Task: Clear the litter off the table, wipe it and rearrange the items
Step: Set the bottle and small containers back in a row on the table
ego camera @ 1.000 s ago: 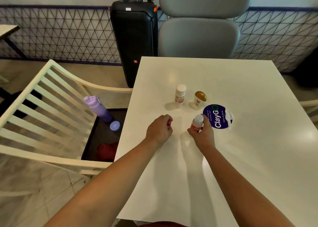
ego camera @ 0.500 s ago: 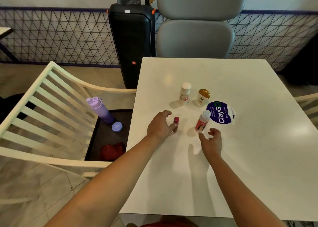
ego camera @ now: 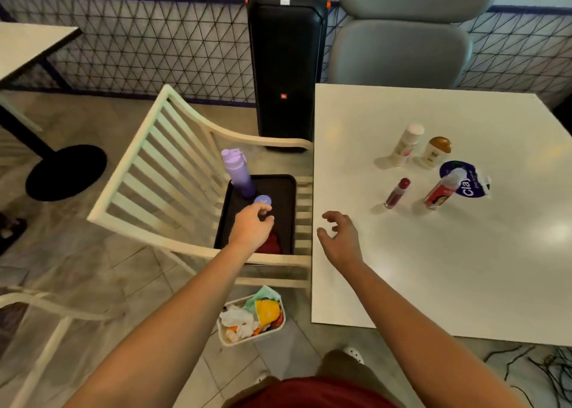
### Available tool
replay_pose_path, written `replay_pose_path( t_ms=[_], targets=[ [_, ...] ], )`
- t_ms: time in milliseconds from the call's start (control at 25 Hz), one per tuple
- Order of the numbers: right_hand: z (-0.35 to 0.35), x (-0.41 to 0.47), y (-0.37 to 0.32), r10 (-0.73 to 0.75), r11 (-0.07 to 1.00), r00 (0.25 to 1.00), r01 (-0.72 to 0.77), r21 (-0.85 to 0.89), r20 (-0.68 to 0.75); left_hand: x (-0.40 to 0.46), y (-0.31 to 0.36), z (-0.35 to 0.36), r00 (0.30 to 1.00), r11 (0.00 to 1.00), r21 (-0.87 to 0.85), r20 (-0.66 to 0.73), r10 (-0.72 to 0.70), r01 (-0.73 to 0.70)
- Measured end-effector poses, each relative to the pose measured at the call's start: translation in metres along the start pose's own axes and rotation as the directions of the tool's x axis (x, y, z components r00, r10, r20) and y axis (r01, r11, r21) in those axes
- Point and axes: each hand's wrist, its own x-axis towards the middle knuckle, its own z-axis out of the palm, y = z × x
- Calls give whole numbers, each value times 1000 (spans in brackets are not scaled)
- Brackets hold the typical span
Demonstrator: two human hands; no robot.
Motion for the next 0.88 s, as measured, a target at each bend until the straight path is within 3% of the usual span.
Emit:
replay_pose_path(
  t_ms=[200, 400, 880],
  targets=[
    [48, -15, -27, -36, 994, 982, 55, -98, 185, -5, -45, -46, 998, 996, -77, -35, -54, 51],
    [85, 2, -39, 2, 989, 964, 37, -142, 266, 7, -65, -80, 994, 992, -74, -39, -102, 99],
    [195, 163, -12, 234, 916, 878, -54, -397, 418, 155, -85, -87, 991, 995, -8, -88, -101, 100]
  ],
)
